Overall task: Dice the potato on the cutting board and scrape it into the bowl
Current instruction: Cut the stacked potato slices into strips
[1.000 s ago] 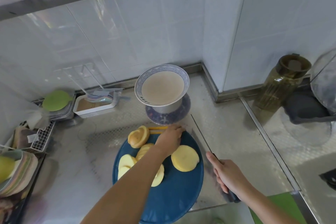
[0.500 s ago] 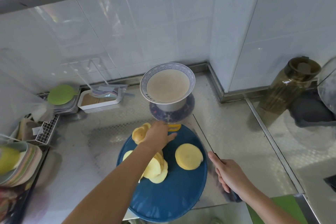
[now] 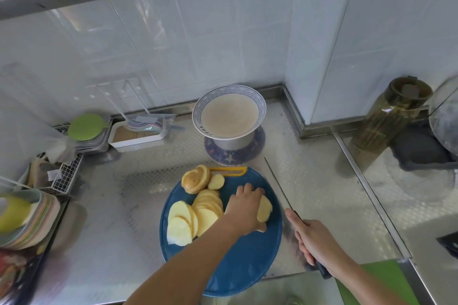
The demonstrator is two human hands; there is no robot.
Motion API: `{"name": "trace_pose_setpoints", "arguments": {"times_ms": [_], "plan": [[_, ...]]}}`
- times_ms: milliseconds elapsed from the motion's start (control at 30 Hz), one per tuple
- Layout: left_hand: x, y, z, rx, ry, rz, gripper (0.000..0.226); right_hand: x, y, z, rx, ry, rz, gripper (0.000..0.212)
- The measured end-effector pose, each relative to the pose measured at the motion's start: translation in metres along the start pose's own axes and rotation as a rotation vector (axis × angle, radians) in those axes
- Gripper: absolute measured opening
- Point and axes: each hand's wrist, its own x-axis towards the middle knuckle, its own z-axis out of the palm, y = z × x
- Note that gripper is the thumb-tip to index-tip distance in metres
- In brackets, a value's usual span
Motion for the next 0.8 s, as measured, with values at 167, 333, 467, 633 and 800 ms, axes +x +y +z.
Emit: {"name": "trace_pose_setpoints", "arguments": {"times_ms": [167, 333, 467, 633, 800], "plan": [[0.001, -0.001, -0.006, -0.141, 0.089, -0.356, 0.081, -0.003, 0.001, 0.004, -0.004, -0.029, -0.005, 0.060], [-0.001, -0.001, -0.009, -0.177, -0.018, -0.341, 0.100, -0.004, 0.005, 0.010, -0.011, -0.094, -0.025, 0.055], [-0.008, -0.002, -0.003, -0.179, 0.007, -0.345, 0.096, -0.007, 0.011, 0.017, -0.018, -0.119, -0.048, 0.055], [-0.011, 0.004, 0.006, -0.206, 0.068, -0.365, 0.096, -0.008, 0.013, 0.024, -0.020, -0.135, -0.039, 0.055], [-0.012, 0.006, 0.016, -0.250, 0.127, -0.360, 0.097, -0.012, 0.008, 0.025, -0.061, -0.176, -0.011, 0.056]]}}
